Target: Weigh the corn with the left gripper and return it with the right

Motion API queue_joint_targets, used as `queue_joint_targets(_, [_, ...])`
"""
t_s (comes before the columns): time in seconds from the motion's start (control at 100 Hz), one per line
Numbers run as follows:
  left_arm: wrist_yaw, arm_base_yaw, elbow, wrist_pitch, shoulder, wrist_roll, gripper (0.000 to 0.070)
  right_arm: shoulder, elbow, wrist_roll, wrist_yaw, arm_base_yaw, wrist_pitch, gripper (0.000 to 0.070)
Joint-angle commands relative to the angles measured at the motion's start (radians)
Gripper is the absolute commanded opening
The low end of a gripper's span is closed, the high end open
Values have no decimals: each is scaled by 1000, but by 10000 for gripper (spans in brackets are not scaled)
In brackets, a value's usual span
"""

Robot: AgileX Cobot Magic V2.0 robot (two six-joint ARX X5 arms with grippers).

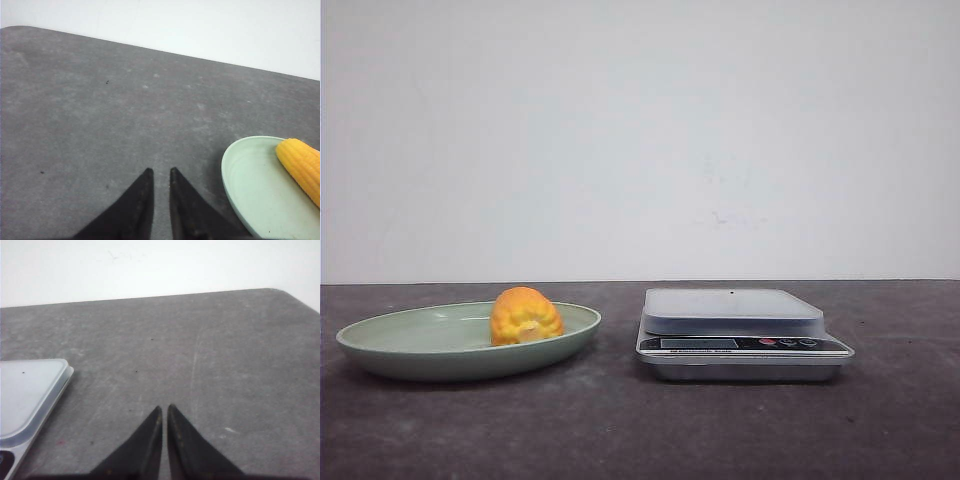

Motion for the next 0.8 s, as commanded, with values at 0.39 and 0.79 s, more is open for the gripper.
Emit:
queue_joint_targets(0.39, [5, 2, -18, -6, 0, -18, 15, 0, -4, 21, -3, 3, -18, 11])
queue_joint_targets(0.79, [13, -6, 280, -61, 159, -205, 15, 198, 311, 151, 13, 3, -59, 3])
